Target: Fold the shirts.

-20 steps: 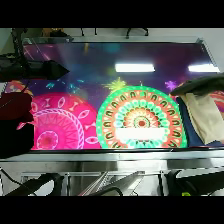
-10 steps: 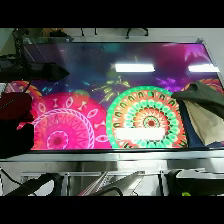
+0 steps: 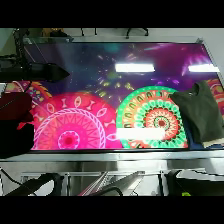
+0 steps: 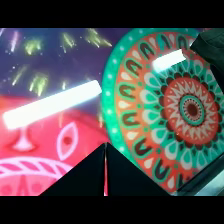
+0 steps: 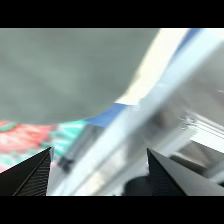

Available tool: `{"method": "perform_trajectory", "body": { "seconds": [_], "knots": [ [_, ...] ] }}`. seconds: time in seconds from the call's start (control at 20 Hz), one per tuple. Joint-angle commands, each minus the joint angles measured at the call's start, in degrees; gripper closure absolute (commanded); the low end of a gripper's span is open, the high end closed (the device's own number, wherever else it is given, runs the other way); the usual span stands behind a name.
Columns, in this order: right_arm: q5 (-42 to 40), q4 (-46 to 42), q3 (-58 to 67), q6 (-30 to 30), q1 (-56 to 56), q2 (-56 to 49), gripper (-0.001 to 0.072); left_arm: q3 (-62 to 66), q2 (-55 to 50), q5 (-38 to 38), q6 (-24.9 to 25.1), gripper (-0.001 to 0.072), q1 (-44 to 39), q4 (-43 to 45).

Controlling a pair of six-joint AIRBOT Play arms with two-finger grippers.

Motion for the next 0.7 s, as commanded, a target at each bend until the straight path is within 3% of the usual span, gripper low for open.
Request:
{"method": "perform_trajectory", "body": {
  "seconds": [0.0, 0.05, 0.1, 0.15, 0.2, 0.35, 0.5, 0.65],
  "knots": [
    [-0.46, -3.15, -0.11, 0.13, 0.31, -0.17, 0.0074, 0.00, 0.00, 0.07, -0.02, 0.0691, -0.02, 0.02],
    [-1.42, -0.90, 0.87, 0.72, 0.90, -0.17, 0.0079, 0.00, 0.00, 0.28, -0.02, 0.0691, -0.02, 0.02],
    [-2.78, 2.64, 1.92, 0.66, 1.64, -0.11, 0.0269, 0.00, 0.00, 0.85, -0.02, 0.0691, -0.02, 0.00],
    [-4.24, 6.99, 2.71, 0.28, 2.51, 0.11, 0.0541, 0.02, 0.02, 1.49, -0.02, 0.0691, -0.02, -0.04],
    [-6.25, 12.09, 3.17, -0.55, 3.82, 0.59, 0.0651, 0.26, 0.02, 1.62, -0.02, 0.0691, 0.00, -0.02],
    [-11.50, 22.88, 3.13, -2.71, 9.60, 3.26, 0.0691, 2.80, 0.02, 0.98, -0.11, 0.0691, -0.02, -0.02],
    [-14.38, 23.98, 1.14, -5.29, 20.87, 8.04, 0.0691, 1.81, 2.34, -1.14, -2.58, 0.0692, -0.02, 0.00],
    [-20.09, 23.58, -11.28, -6.73, 36.44, 17.11, 0.0691, -11.54, 11.02, -1.31, -4.09, 0.0692, -1.75, 0.00]
  ]
}}
